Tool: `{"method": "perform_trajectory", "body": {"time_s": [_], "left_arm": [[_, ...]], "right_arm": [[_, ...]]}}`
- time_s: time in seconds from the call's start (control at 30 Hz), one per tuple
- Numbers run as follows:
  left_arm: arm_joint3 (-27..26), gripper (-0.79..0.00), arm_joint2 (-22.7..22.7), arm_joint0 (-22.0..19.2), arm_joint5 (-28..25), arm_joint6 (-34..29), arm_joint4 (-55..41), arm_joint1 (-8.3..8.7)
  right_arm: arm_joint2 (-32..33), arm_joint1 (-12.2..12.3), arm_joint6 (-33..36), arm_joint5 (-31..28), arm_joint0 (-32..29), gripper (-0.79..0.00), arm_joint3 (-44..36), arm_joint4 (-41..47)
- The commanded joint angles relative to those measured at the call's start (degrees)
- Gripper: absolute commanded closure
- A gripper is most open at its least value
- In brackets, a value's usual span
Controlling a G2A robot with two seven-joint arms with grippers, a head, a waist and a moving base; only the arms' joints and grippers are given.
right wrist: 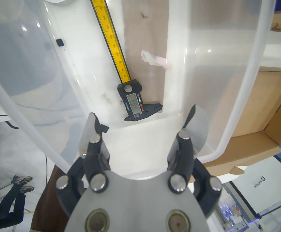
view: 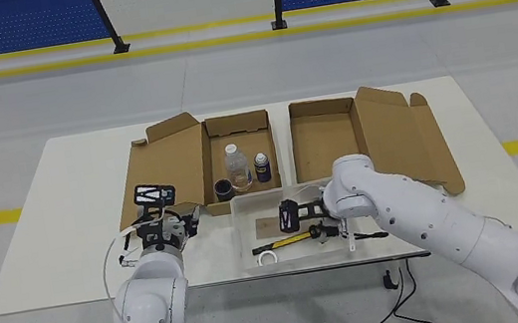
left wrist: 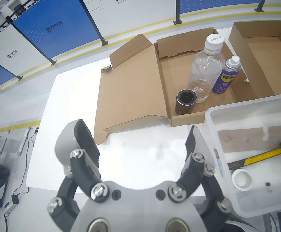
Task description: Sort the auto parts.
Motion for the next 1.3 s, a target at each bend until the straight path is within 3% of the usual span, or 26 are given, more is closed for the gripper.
{"method": "perform_trajectory", "body": {"time_s": [0.0,0.07,0.17,0.23,0.9,1.1,1.2,1.27], "left_arm": [[0.0,-0.785,0.0,0.0,0.0,0.0,0.0,0.0],[0.0,-0.785,0.0,0.0,0.0,0.0,0.0,0.0],[0.0,-0.785,0.0,0.0,0.0,0.0,0.0,0.0],[0.0,-0.785,0.0,0.0,0.0,0.0,0.0,0.0],[0.0,-0.785,0.0,0.0,0.0,0.0,0.0,0.0],[0.0,-0.785,0.0,0.0,0.0,0.0,0.0,0.0],[0.0,-0.785,0.0,0.0,0.0,0.0,0.0,0.0],[0.0,-0.785,0.0,0.0,0.0,0.0,0.0,0.0]], "right_arm": [[-0.6,-0.1,-0.2,-0.2,0.4,-0.449,0.4,0.2],[-1.3,-0.4,-0.5,-0.5,0.7,-0.388,1.0,0.5],[-2.9,-1.0,-1.0,-1.0,1.2,-0.388,2.0,0.7],[-3.8,-1.6,-1.1,-1.1,1.5,-0.437,2.8,0.9],[-8.9,-8.8,-3.6,-3.6,3.6,-0.323,14.7,-0.7],[-9.5,-10.0,-4.2,-4.2,3.7,-0.231,16.9,-0.8],[-9.6,-10.3,-4.5,-4.5,3.7,0.0,18.0,-0.7],[-9.6,-10.5,-4.7,-4.7,3.8,0.0,18.4,-0.6]]}}
